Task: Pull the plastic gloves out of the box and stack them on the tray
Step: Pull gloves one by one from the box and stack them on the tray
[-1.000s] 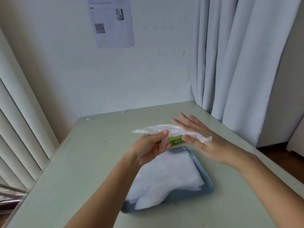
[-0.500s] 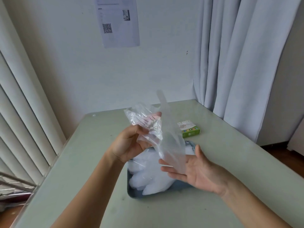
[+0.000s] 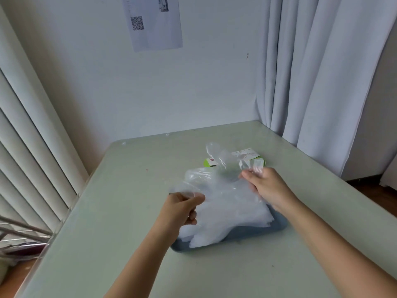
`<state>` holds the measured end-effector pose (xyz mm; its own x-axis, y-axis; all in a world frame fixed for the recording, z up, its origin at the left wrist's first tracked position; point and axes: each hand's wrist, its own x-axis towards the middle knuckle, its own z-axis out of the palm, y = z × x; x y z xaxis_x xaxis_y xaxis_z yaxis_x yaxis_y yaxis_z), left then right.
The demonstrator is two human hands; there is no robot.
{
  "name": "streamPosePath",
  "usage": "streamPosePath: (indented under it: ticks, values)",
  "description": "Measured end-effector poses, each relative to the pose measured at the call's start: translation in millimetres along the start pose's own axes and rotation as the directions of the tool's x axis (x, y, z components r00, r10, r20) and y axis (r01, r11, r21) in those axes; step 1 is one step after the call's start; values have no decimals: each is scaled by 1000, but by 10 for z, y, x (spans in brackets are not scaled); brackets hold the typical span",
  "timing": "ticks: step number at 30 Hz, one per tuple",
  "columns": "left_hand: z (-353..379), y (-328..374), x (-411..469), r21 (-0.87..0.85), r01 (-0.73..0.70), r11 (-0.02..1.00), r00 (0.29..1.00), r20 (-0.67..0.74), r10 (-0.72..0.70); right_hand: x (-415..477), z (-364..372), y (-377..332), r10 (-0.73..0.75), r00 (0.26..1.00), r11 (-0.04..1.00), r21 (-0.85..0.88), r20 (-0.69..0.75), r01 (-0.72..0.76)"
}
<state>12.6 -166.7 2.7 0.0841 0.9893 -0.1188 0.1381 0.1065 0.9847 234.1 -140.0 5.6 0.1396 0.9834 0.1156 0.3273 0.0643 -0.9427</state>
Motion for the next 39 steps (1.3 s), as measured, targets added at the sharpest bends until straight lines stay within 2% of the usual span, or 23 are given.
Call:
streamPosePath:
  ticks: [2, 6, 9, 13, 15, 17, 18, 19, 21, 23, 25, 27, 29, 30, 32, 34, 35, 37, 39]
  values:
    - [-14, -30, -29, 87, -2, 996, 1000, -17, 3, 115, -30, 59, -14, 997, 995, -102, 74, 21]
    - [-88, -88, -59, 355, 8, 935, 992, -123, 38, 232, 60, 132, 68, 967, 951, -310, 246, 12]
    - [-162, -122, -95, 634, -18, 773, 942, -248, 226, 249, 177, 244, 76, 967, 916, -401, 244, 29]
    - [-227, 1, -216, 722, -120, 681, 811, -324, 487, 249, 200, 294, 58, 970, 905, -422, 234, 48]
    - [-161, 53, -251, 744, -213, 633, 744, -296, 599, 264, 179, 291, 72, 966, 891, -452, 248, 50]
    - [-46, 62, -232, 742, -378, 554, 692, -171, 702, 284, 150, 311, 102, 957, 904, -426, 272, 25]
    - [26, 57, -202, 730, -446, 517, 697, -80, 713, 288, 134, 321, 125, 950, 922, -386, 286, -5]
    - [103, 41, -149, 722, -483, 496, 734, 25, 679, 289, 119, 323, 152, 941, 939, -341, 301, -43]
    - [253, -25, -5, 726, -510, 462, 817, 241, 524, 284, 86, 310, 218, 924, 948, -293, 315, -124]
    - [390, -121, 190, 760, -516, 395, 850, 396, 348, 286, 76, 301, 257, 915, 946, -272, 309, -174]
    - [462, -234, 380, 800, -509, 317, 861, 472, 190, 297, 79, 304, 285, 905, 946, -244, 315, -212]
    - [468, -356, 530, 833, -478, 278, 874, 482, 61, 306, 63, 317, 300, 905, 934, -287, 302, -214]
    - [449, -434, 594, 830, -462, 314, 876, 482, 13, 335, 4, 331, 279, 929, 911, -373, 243, -176]
    - [426, -444, 607, 811, -458, 365, 873, 488, 10, 347, -31, 332, 262, 942, 912, -374, 210, -170]
    - [368, -411, 656, 754, -425, 501, 871, 491, 0, 357, -95, 294, 267, 947, 935, -284, 176, -211]
    - [308, -363, 718, 720, -395, 570, 867, 498, -29, 333, -137, 223, 258, 954, 942, -260, 152, -213]
    - [290, -349, 740, 726, -400, 560, 860, 508, -45, 308, -154, 186, 223, 968, 925, -337, 116, -173]
    - [284, -338, 753, 752, -430, 499, 845, 530, -70, 203, -198, 109, -1, 994, 831, -553, 106, 60]
    - [301, -357, 757, 767, -445, 462, 844, 531, -69, 63, -189, 23, -236, 920, 755, -537, 311, 375]
